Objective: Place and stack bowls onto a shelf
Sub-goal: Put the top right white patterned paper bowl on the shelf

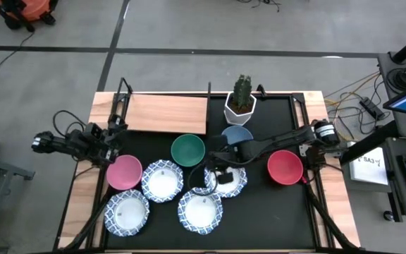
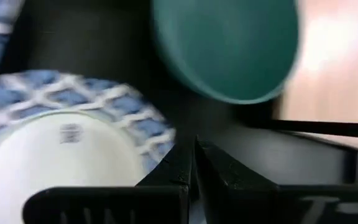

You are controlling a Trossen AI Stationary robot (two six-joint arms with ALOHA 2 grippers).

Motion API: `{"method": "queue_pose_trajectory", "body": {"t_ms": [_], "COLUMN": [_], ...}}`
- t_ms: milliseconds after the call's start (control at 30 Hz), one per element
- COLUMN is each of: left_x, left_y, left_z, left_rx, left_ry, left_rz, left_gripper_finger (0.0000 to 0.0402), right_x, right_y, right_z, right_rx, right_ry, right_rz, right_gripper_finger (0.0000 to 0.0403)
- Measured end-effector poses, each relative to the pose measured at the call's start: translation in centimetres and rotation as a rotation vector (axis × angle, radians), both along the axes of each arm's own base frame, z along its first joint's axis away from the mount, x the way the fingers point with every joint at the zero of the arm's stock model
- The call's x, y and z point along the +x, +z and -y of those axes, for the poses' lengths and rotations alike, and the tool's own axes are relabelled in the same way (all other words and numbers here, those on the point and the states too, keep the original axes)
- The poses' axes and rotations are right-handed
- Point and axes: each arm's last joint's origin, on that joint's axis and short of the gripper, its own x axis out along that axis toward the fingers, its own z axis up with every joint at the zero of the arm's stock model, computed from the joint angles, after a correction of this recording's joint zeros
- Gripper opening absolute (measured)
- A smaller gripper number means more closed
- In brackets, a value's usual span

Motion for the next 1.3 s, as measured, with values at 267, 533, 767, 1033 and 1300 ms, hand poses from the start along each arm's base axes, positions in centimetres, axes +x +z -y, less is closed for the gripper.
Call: {"method": "queue_pose_trajectory", "body": {"t_ms": [267, 533, 767, 1033, 1300], "left_x": [0.0, 0.0, 0.0, 0.1, 0.1], "left_y": [0.0, 0.0, 0.0, -0.1, -0.1], "left_z": [0.0, 0.0, 0.0, 0.0, 0.0], "left_rx": [0.000, 0.008, 0.010, 0.011, 0.012], "left_ry": [0.000, 0.008, 0.008, 0.008, 0.007], "left_rz": [0.001, -0.001, -0.006, -0.013, -0.016], "left_gripper_finger": [0.0092, 0.0092, 0.0092, 0.0092, 0.0092], "right_x": [1.0, 1.1, 0.9, 0.7, 1.3], "right_y": [0.3, 0.9, 0.7, -2.0, -5.1], "right_z": [0.4, 1.2, 1.3, 3.7, 4.2], "right_rx": [0.077, 0.102, 0.165, 0.209, 0.259], "right_ry": [-0.012, -0.032, 0.120, 0.069, 0.069], "right_rz": [0.020, 0.041, -0.028, -0.134, -0.211], "right_gripper_finger": [0.0030, 0.0121, 0.0150, 0.0152, 0.0151]}}
